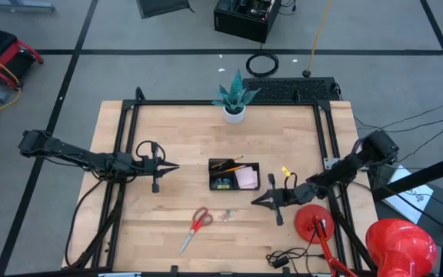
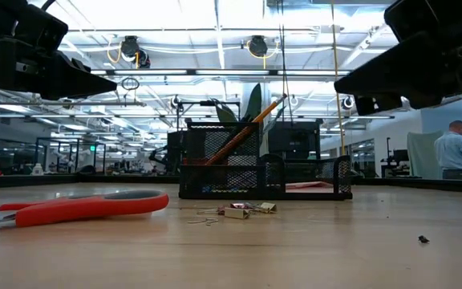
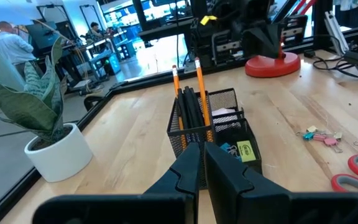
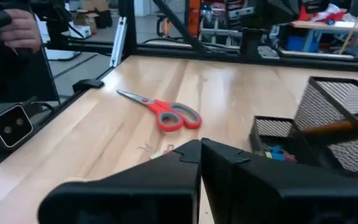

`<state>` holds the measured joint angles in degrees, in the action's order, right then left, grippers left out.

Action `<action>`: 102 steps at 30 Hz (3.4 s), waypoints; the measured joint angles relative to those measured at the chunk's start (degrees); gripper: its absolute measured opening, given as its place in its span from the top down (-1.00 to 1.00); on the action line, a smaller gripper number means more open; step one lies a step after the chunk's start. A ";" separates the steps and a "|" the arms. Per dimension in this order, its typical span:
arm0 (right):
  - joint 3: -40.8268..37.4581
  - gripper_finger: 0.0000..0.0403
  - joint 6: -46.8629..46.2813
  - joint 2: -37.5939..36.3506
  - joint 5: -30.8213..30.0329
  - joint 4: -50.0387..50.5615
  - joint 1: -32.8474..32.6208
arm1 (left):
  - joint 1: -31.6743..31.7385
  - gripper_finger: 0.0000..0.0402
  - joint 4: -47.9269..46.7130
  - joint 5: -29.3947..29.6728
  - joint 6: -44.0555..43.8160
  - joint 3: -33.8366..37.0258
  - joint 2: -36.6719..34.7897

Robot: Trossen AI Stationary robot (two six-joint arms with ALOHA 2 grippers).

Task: Pick and place office supplies into organizer
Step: Put the scissors into the desk organizer

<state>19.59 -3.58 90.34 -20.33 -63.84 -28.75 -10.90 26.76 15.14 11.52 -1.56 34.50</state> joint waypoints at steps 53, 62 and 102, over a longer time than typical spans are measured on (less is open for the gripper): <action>-16.23 1.00 4.48 -9.32 6.97 -14.31 5.90 | -32.82 0.84 -49.79 17.72 -64.22 -54.40 55.79; -16.28 1.00 0.68 -10.11 6.99 -15.27 5.81 | -24.80 0.80 -74.16 -4.80 -77.67 -67.81 69.99; -16.34 1.00 0.18 -10.08 6.92 -14.81 5.79 | -19.48 -0.75 -63.95 -13.98 -84.09 -70.16 79.34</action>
<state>3.25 -3.40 80.25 -13.41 -78.65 -22.96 -30.37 -37.19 1.16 -72.57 -71.72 113.84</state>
